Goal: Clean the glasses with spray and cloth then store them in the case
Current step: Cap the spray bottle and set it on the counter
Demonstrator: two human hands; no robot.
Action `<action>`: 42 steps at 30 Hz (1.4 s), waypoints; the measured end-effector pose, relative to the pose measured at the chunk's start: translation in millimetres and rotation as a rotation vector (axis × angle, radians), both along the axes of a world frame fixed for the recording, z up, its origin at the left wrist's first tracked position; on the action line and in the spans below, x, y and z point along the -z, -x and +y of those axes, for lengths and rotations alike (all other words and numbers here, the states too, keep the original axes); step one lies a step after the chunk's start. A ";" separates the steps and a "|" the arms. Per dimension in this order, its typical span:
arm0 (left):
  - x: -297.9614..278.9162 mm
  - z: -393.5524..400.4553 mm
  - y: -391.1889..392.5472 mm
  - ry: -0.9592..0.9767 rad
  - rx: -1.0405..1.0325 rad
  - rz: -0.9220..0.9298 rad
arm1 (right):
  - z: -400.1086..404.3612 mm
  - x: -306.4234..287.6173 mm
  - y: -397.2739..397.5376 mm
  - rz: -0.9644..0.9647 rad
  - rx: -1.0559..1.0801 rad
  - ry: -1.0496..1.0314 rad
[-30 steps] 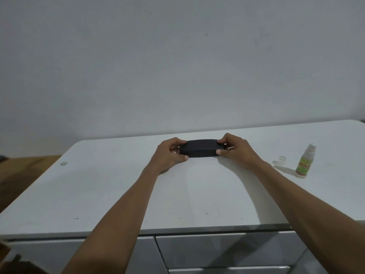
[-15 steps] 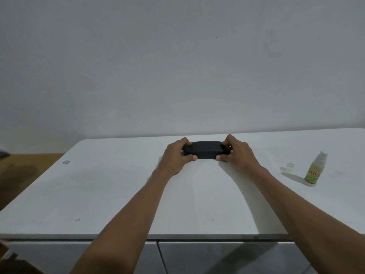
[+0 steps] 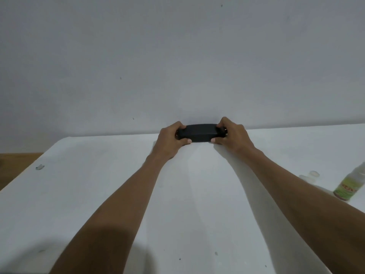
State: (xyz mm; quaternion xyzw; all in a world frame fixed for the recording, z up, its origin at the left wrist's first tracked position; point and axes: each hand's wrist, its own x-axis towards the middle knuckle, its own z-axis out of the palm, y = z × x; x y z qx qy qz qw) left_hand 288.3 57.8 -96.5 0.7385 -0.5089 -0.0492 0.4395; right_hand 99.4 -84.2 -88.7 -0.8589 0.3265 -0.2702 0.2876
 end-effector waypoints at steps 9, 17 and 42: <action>-5.7 -0.9 2.6 -0.053 -0.029 -0.015 | 0.8 -6.4 -3.6 0.066 0.029 0.017; -34.0 8.4 62.9 -0.051 -0.135 -0.210 | 32.4 -41.9 50.4 0.087 0.125 0.063; -8.0 -37.4 322.4 -0.108 0.164 -0.076 | 91.8 -31.7 278.0 -0.301 0.459 -0.179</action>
